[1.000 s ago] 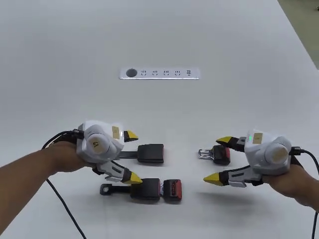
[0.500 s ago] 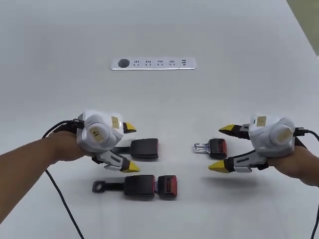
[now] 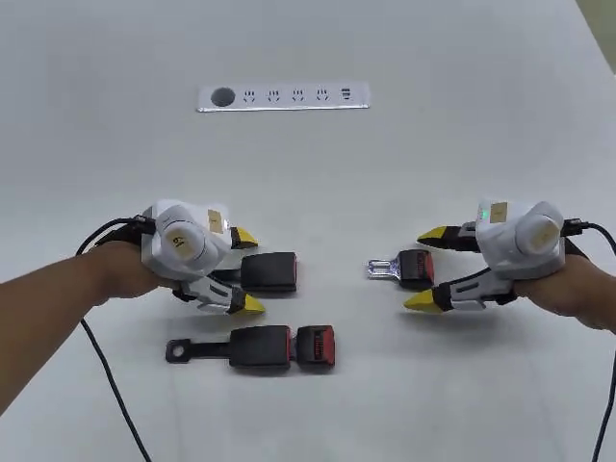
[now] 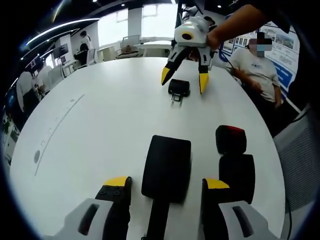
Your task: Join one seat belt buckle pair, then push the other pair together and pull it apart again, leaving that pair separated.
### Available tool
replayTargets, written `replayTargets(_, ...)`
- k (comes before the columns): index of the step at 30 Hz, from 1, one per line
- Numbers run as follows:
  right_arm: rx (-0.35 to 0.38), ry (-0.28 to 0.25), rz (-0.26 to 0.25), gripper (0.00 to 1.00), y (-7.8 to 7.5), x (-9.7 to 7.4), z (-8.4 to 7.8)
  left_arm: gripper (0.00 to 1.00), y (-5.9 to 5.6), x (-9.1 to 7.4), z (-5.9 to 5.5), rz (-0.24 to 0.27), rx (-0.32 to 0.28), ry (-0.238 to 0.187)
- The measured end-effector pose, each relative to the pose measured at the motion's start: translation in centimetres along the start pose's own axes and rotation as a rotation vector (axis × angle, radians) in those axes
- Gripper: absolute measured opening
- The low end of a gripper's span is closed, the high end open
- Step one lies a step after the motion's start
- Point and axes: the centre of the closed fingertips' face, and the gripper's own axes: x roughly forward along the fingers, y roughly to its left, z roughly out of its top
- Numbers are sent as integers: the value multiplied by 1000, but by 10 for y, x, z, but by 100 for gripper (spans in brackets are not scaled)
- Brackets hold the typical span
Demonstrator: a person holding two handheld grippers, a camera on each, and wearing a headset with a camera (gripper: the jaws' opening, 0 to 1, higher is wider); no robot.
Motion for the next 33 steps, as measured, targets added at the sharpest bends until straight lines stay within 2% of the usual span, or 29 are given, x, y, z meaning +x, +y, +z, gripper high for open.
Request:
replayTargets(2,0,5,8,59,0,1,-2,57,5,1,0,11,8,-11)
replayTargets(3,-6,11,13,58,0,2,-4,57,8,2,3,11,-10,-22)
replayTargets(10,-5,0,13,53,0,3,1,53,5,5,4,14,42,-22)
replayTargets(13,-14,3,11,48,-1,3,0,46,3,4,4,5,47,-21)
replayTargets(18,-26,8,5,45,-5,3,1,43,0,3,4,5,50,-25)
replayTargets(24,-53,15,-6,36,-10,4,0,41,1,1,5,2,71,-31)
replayTargets(26,-50,16,4,36,-9,4,0,34,3,0,3,-3,81,-17)
replayTargets(33,-79,30,13,35,-9,5,-2,34,8,4,3,-14,102,-23)
